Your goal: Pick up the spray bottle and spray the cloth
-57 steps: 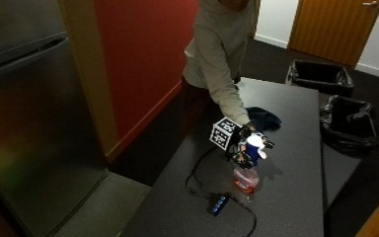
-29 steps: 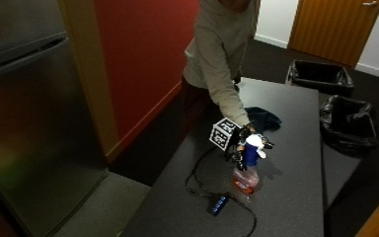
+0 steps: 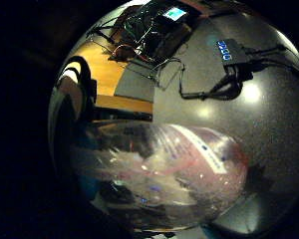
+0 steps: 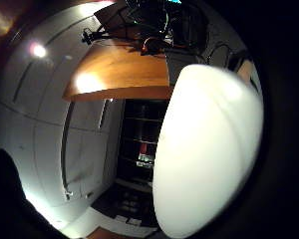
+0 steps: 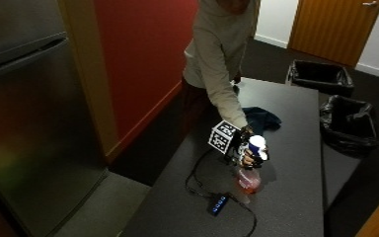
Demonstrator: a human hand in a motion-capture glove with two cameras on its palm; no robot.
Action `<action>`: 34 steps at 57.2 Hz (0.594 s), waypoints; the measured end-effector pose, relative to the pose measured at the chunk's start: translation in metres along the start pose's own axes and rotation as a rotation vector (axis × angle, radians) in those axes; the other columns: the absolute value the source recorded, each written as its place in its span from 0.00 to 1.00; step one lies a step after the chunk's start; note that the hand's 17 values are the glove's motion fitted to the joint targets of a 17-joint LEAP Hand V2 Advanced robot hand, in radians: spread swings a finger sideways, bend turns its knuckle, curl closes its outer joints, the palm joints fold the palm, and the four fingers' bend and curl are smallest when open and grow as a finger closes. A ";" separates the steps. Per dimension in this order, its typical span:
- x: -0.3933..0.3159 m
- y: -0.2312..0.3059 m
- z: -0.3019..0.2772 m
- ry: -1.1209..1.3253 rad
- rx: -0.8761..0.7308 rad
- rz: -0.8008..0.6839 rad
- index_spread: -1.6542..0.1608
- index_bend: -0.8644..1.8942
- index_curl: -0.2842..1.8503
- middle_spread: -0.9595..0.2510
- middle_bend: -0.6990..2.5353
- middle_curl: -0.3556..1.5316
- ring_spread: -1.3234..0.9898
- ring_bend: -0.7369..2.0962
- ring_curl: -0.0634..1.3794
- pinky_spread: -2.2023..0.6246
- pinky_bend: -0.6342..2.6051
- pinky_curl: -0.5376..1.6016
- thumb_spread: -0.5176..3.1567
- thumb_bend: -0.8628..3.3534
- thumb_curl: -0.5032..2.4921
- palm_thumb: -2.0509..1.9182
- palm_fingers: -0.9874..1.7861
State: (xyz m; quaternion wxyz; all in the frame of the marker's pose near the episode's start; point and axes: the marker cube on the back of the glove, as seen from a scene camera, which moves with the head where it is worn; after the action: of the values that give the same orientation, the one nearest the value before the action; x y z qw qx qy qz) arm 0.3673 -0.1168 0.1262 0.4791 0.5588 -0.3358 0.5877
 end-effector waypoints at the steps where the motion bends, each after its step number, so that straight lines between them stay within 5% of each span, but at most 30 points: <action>1: 0.001 0.000 0.000 0.003 -0.004 -0.002 0.79 0.38 0.31 0.66 0.36 0.45 0.49 0.45 0.33 0.73 0.27 0.41 0.30 0.20 0.34 0.78 0.81; 21: -0.003 -0.011 -0.005 -0.017 -0.061 -0.033 0.79 0.42 0.37 0.67 0.37 0.47 0.48 0.45 0.36 0.69 0.26 0.43 0.18 0.20 0.39 0.80 0.83; 34: -0.059 -0.016 -0.018 0.005 -0.306 -0.121 0.80 0.44 0.39 0.68 0.38 0.48 0.48 0.46 0.37 0.69 0.27 0.44 0.15 0.20 0.40 0.80 0.83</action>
State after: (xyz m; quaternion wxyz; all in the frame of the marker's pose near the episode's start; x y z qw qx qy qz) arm 0.3710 -0.1061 0.0636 0.5939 0.4971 -0.3858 0.5013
